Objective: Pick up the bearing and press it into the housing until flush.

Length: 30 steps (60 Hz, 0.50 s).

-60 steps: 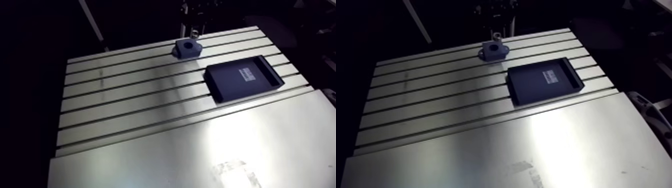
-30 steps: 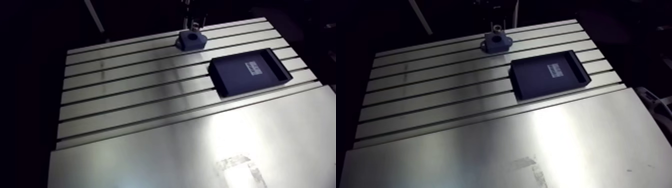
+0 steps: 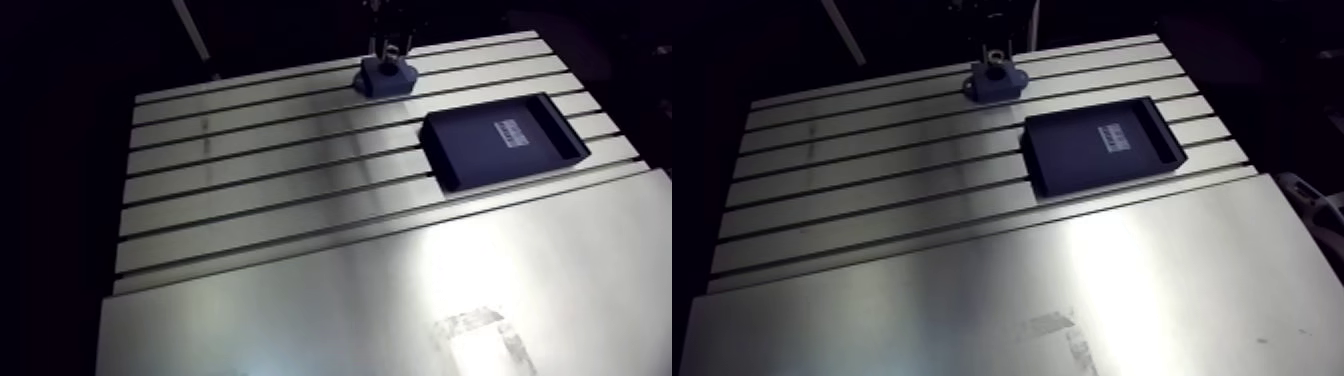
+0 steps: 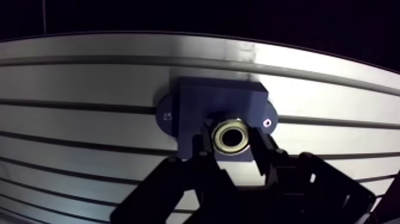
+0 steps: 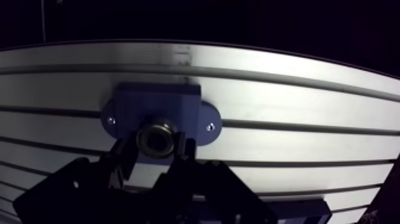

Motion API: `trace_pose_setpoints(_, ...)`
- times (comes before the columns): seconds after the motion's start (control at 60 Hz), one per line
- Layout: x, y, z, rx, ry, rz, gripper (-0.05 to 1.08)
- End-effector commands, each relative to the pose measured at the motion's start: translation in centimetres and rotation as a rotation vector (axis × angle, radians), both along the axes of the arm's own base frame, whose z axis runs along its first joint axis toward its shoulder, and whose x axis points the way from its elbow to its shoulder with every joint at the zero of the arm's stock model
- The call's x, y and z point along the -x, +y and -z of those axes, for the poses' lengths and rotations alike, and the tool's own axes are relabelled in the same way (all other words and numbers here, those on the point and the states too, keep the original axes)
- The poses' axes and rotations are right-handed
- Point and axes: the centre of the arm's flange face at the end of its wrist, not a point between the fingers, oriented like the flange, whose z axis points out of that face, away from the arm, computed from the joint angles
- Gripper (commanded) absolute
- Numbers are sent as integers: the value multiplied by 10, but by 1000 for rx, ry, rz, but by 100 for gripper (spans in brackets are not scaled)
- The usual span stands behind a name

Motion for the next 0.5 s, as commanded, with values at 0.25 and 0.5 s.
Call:
trace_pose_setpoints(0.25,-1,-6,9,1,1,-8,107)
trace_pose_setpoints(0.5,-3,-6,12,-2,-6,-8,107)
